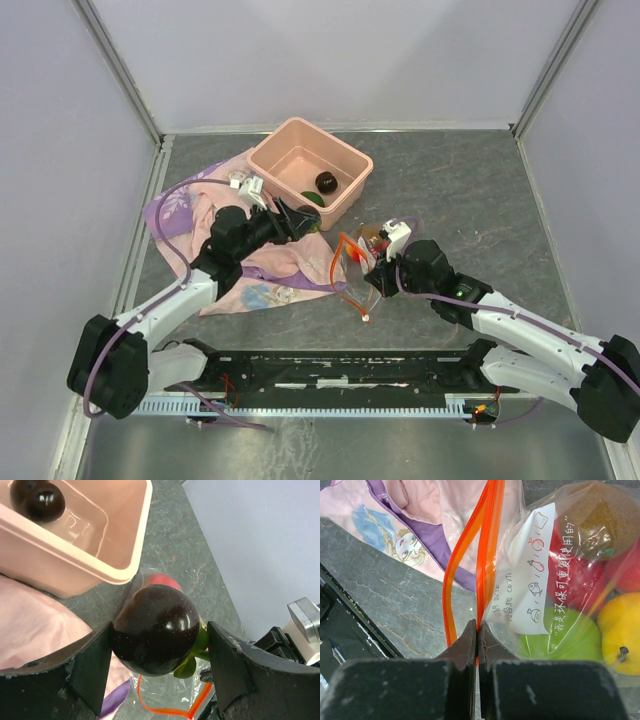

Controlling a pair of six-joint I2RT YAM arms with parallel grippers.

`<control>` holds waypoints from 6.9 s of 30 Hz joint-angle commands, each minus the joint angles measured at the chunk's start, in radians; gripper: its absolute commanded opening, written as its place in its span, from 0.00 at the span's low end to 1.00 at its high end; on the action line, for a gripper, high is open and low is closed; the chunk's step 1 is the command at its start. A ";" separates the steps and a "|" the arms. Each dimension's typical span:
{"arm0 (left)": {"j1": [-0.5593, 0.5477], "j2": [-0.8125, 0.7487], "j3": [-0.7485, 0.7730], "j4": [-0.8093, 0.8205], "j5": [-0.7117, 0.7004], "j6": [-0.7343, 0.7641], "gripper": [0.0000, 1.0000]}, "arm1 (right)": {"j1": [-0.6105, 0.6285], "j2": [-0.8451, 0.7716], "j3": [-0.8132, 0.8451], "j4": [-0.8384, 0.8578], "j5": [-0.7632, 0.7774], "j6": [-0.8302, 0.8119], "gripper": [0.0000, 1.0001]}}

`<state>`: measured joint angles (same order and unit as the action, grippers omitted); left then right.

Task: Open the zip-top bag and remove the fake food
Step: Place the fake fruit in the bin, then pick up the fake fruit from the zipper food storage bag.

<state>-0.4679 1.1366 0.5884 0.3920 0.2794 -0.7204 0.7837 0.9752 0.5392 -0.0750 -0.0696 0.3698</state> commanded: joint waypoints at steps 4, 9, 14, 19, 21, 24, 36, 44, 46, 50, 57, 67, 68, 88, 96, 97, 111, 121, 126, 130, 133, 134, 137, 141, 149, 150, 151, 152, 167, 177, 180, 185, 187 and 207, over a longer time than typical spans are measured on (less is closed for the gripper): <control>0.030 0.096 0.138 0.065 0.041 -0.025 0.41 | 0.004 -0.018 -0.009 0.042 0.002 -0.003 0.02; 0.048 0.199 0.246 0.028 0.001 -0.021 0.41 | 0.004 -0.014 -0.009 0.045 0.001 -0.002 0.02; 0.050 0.371 0.452 -0.156 -0.171 -0.007 0.77 | 0.002 -0.013 -0.010 0.048 -0.002 -0.001 0.02; 0.050 0.474 0.651 -0.312 -0.326 0.050 1.00 | 0.003 -0.013 -0.007 0.046 -0.007 -0.001 0.02; 0.050 0.469 0.685 -0.308 -0.347 0.059 1.00 | 0.003 -0.009 -0.004 0.045 -0.005 -0.004 0.02; 0.051 0.442 0.708 -0.297 -0.368 0.072 1.00 | 0.003 0.002 0.012 0.036 -0.006 -0.009 0.02; 0.061 0.220 0.464 -0.061 -0.264 0.106 0.99 | 0.003 -0.028 0.026 0.011 -0.007 -0.022 0.02; 0.069 0.059 0.272 0.045 -0.169 0.085 1.00 | 0.003 -0.065 0.015 -0.009 -0.009 -0.017 0.02; 0.068 0.024 0.233 0.051 -0.114 0.075 1.00 | 0.003 -0.075 0.017 -0.018 -0.015 -0.017 0.03; 0.069 -0.052 0.120 0.104 0.022 0.029 1.00 | 0.003 -0.098 0.017 -0.032 -0.034 -0.016 0.03; 0.063 -0.206 -0.153 0.299 0.184 -0.122 0.97 | 0.004 -0.142 0.002 -0.057 -0.045 0.004 0.03; -0.178 -0.340 -0.357 0.408 0.062 -0.085 0.96 | 0.003 -0.162 0.021 -0.097 -0.041 0.025 0.03; -0.204 -0.341 -0.371 0.424 0.048 -0.080 0.95 | 0.003 -0.158 0.026 -0.100 -0.043 0.025 0.03; -0.318 -0.433 -0.519 0.381 -0.059 -0.176 0.65 | 0.006 -0.073 0.069 -0.041 -0.190 0.004 0.03; -0.446 -0.259 -0.462 0.446 -0.119 -0.166 0.55 | 0.028 -0.008 0.090 0.043 -0.241 0.002 0.03; -0.464 -0.234 -0.455 0.448 -0.130 -0.160 0.55 | 0.030 0.000 0.092 0.049 -0.242 0.001 0.03; -0.531 0.011 -0.307 0.355 -0.308 -0.061 0.53 | 0.032 -0.011 0.106 0.005 -0.271 -0.052 0.26; -0.543 0.181 -0.276 0.508 -0.275 0.116 0.56 | 0.027 -0.266 0.179 -0.305 0.165 -0.031 0.62; -0.544 0.244 -0.257 0.559 -0.223 0.173 0.57 | -0.056 -0.229 0.137 -0.436 0.391 0.057 0.47; -0.543 0.266 -0.260 0.574 -0.210 0.183 0.59 | -0.245 -0.177 0.087 -0.423 0.249 0.067 0.24; -0.544 0.282 -0.251 0.572 -0.195 0.177 0.62 | -0.274 -0.116 0.072 -0.384 0.161 0.086 0.17; -0.543 0.286 -0.246 0.570 -0.189 0.173 0.63 | -0.274 -0.099 0.063 -0.366 0.146 0.095 0.17; -0.543 0.316 -0.231 0.565 -0.184 0.156 0.68 | -0.276 -0.053 0.029 -0.291 0.069 0.120 0.16; -0.543 0.362 -0.201 0.531 -0.190 0.117 0.77 | -0.275 -0.014 -0.004 -0.233 -0.025 0.120 0.15; -0.543 0.430 -0.176 0.544 -0.180 0.075 0.92 | -0.275 -0.014 -0.053 -0.156 -0.082 0.103 0.17; -0.544 0.431 -0.171 0.545 -0.183 0.075 0.92 | -0.275 -0.003 -0.051 -0.147 -0.084 0.099 0.17; -0.544 0.435 -0.169 0.544 -0.189 0.074 0.92 | -0.276 0.009 -0.048 -0.139 -0.090 0.095 0.18; -0.544 0.436 -0.167 0.544 -0.195 0.073 0.92 | -0.275 0.023 -0.040 -0.135 -0.098 0.092 0.18; -0.528 0.474 -0.166 0.628 -0.188 0.069 0.93 | -0.276 -0.043 -0.017 -0.023 -0.102 0.086 0.22; -0.521 0.510 -0.172 0.693 -0.173 0.016 0.93 | -0.275 0.076 -0.023 -0.020 -0.121 0.088 0.19; -0.519 0.526 -0.168 0.699 -0.173 0.007 0.93 | -0.275 0.110 -0.023 -0.010 -0.143 0.085 0.18; -0.516 0.537 -0.163 0.693 -0.192 0.004 0.94 | -0.273 0.141 -0.024 0.018 -0.193 0.065 0.20; -0.516 0.540 -0.155 0.667 -0.208 0.005 0.95 | -0.273 0.150 -0.022 0.025 -0.209 0.057 0.21; -0.515 0.560 -0.107 0.586 -0.224 -0.019 0.96 | -0.190 0.298 0.006 0.183 -0.330 0.058 0.23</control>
<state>-0.9760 1.6867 0.4465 0.9020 0.0265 -0.6918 0.5480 1.2442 0.5091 0.0204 -0.3260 0.4164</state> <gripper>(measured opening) 0.962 0.228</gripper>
